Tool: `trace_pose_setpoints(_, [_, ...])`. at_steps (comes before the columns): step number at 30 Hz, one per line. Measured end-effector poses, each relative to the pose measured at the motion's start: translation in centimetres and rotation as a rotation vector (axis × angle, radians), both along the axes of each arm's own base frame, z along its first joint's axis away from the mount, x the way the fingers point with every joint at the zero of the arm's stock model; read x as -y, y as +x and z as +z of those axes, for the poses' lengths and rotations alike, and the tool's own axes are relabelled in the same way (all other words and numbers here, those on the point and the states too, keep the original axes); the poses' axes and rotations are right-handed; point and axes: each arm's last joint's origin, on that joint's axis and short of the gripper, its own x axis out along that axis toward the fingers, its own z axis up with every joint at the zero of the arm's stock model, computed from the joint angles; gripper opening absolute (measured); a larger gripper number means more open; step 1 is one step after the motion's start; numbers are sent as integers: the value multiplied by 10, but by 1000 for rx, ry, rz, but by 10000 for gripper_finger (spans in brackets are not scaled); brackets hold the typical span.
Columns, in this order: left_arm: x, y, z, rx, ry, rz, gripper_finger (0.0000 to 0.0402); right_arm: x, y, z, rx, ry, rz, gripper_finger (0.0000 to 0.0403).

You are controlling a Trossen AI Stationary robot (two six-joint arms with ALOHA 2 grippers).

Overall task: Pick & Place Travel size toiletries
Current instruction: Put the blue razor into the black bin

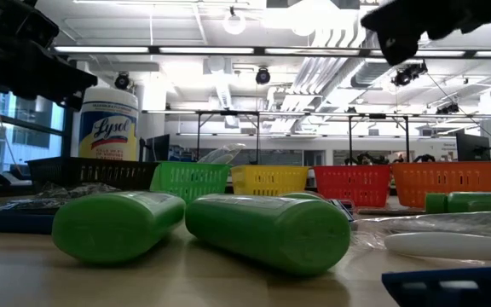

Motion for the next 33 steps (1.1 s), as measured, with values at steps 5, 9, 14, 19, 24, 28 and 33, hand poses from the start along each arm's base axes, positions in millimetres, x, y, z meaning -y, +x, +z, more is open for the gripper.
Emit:
trace_pose_setpoints(5, [0,0,-1,-10,-11,-3,0,4,-11,-1,25,14,-6,3])
trace_pose_setpoints(9, [0,0,-1,-7,-10,13,0,4,-11,-7,2,10,-7,3])
trace_pose_setpoints(14, [0,1,0,-6,-13,20,0,-3,3,-17,-101,50,48,3])
trace_pose_setpoints(19, [0,1,0,-5,-14,20,0,-18,34,-23,-350,76,62,3])
trace_pose_setpoints(24, [0,1,0,-6,-31,21,0,-37,71,-28,-598,-63,57,3])
trace_pose_setpoints(28, [0,1,0,-7,-44,22,0,-47,102,-32,-701,-99,4,3])
trace_pose_setpoints(33, [0,0,0,-9,-44,22,0,-59,126,-35,-762,-61,74,18])
